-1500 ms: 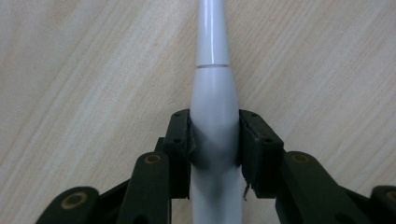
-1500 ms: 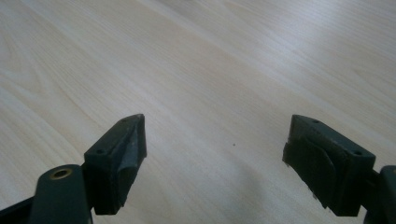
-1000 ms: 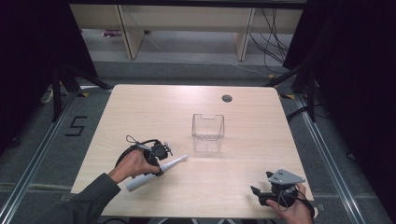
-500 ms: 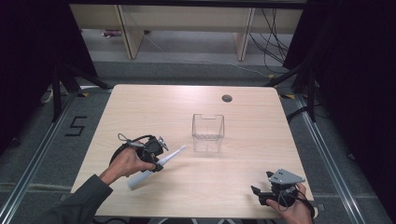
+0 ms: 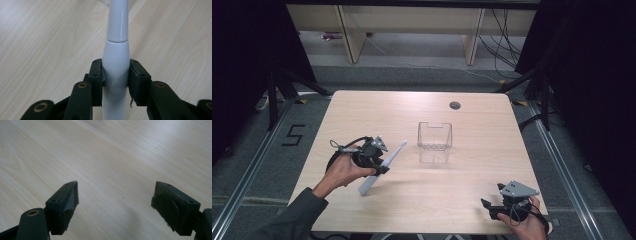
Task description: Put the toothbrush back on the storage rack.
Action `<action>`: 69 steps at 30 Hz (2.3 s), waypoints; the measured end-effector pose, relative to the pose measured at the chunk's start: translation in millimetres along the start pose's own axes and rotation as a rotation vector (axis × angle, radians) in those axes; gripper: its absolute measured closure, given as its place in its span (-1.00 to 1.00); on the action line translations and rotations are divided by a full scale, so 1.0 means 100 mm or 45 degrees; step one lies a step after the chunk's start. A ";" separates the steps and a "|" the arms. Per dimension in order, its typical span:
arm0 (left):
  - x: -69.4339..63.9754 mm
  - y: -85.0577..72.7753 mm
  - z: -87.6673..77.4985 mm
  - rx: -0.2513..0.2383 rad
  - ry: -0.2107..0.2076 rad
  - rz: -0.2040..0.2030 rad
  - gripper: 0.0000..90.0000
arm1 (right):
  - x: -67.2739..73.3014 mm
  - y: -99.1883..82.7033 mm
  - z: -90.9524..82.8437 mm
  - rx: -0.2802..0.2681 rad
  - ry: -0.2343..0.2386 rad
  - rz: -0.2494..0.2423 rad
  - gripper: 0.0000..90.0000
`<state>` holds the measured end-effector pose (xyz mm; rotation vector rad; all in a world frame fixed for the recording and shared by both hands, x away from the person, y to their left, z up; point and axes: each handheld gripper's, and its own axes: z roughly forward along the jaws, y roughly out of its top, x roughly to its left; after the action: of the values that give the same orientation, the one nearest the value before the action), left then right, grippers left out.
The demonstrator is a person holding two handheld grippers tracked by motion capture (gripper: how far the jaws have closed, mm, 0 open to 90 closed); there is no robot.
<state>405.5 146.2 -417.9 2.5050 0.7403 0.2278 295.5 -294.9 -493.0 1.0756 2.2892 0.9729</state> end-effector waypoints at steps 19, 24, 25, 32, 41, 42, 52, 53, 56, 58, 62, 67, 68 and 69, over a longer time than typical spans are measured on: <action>-0.03 0.05 -0.30 -0.403 0.031 -0.093 0.48 | 0.00 0.00 0.00 0.019 0.005 0.016 -0.53; 0.00 0.11 -0.26 -0.431 0.032 -0.107 0.48 | 0.00 0.00 -0.01 0.018 0.004 0.014 -0.53; 0.00 0.12 -0.26 -0.431 0.028 -0.112 0.48 | 0.00 0.00 -0.01 0.023 0.013 0.026 -0.53; 0.04 0.24 -0.28 -0.450 0.041 -0.107 0.48 | -0.01 0.01 -0.01 0.015 -0.003 0.009 -0.53; 0.04 0.46 -0.41 -0.471 0.064 -0.074 0.48 | -0.01 0.01 -0.01 0.012 0.000 0.015 -0.53; 0.04 0.49 -0.43 -0.463 0.067 -0.066 0.48 | -0.01 0.01 -0.01 0.011 0.000 0.016 -0.53; 0.04 0.71 -0.46 -0.449 0.061 -0.030 0.48 | -0.01 0.01 -0.02 0.015 -0.001 0.005 -0.53; 0.03 0.73 -0.46 -0.445 0.067 -0.023 0.48 | 0.00 0.01 -0.02 0.016 0.003 0.016 -0.53; 0.02 0.79 -0.47 -0.434 0.066 -0.011 0.48 | 0.00 0.01 -0.02 0.007 0.002 0.018 -0.53; 0.02 0.84 -0.48 -0.440 0.065 -0.010 0.48 | 0.00 0.01 -0.02 0.011 0.003 0.015 -0.53; 0.02 0.94 -0.52 -0.439 0.070 0.001 0.48 | 0.00 0.01 -0.02 0.018 0.007 0.022 -0.53; 0.01 1.07 -0.56 -0.439 0.078 0.018 0.48 | -0.01 0.00 -0.01 0.003 0.000 0.006 -0.54; 0.01 1.10 -0.56 -0.437 0.075 0.023 0.48 | -0.01 0.00 -0.02 0.014 0.005 0.019 -0.54; 0.01 1.12 -0.56 -0.435 0.072 0.026 0.48 | -0.01 0.01 -0.02 0.013 0.003 0.016 -0.54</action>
<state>441.6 90.3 -311.6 2.1901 0.6377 0.3984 295.1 -295.8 -491.5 1.0953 2.2943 0.9689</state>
